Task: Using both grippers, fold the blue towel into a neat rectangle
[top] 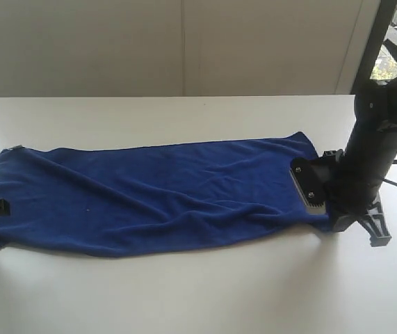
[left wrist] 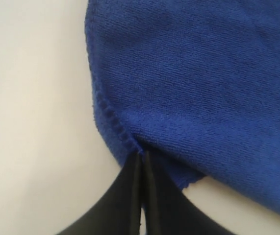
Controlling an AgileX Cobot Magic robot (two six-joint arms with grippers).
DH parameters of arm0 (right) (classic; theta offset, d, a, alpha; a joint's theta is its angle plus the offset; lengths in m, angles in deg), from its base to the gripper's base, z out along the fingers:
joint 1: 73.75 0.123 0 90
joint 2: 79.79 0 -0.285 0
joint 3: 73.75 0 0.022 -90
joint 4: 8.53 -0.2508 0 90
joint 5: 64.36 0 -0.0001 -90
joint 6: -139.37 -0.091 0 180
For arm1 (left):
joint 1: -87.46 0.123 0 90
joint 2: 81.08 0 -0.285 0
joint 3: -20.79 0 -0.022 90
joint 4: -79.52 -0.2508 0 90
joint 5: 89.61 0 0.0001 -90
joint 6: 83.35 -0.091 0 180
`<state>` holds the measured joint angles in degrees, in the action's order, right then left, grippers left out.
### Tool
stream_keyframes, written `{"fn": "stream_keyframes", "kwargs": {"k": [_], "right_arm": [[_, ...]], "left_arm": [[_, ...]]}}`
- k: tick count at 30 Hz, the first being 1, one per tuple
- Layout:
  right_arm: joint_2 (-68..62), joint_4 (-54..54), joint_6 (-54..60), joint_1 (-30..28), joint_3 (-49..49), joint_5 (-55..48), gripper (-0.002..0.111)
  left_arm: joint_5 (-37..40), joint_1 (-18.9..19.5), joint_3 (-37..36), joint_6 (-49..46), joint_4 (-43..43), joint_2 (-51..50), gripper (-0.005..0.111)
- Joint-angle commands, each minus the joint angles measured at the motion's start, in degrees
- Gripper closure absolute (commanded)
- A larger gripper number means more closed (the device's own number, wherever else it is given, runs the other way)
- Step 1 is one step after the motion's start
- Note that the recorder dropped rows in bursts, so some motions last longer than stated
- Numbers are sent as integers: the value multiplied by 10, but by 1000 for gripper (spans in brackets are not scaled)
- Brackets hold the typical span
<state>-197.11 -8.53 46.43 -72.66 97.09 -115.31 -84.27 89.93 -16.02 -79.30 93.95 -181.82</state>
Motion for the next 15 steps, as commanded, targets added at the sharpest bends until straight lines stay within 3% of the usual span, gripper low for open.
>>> {"fn": "stream_keyframes", "kwargs": {"k": [1,15], "right_arm": [[15,51,-39,0,-2,-34,108],[21,129,-110,0,-2,-124,108]], "left_arm": [[12,1,-3,0,-10,21,107],[70,1,-3,0,-61,36,107]]}}
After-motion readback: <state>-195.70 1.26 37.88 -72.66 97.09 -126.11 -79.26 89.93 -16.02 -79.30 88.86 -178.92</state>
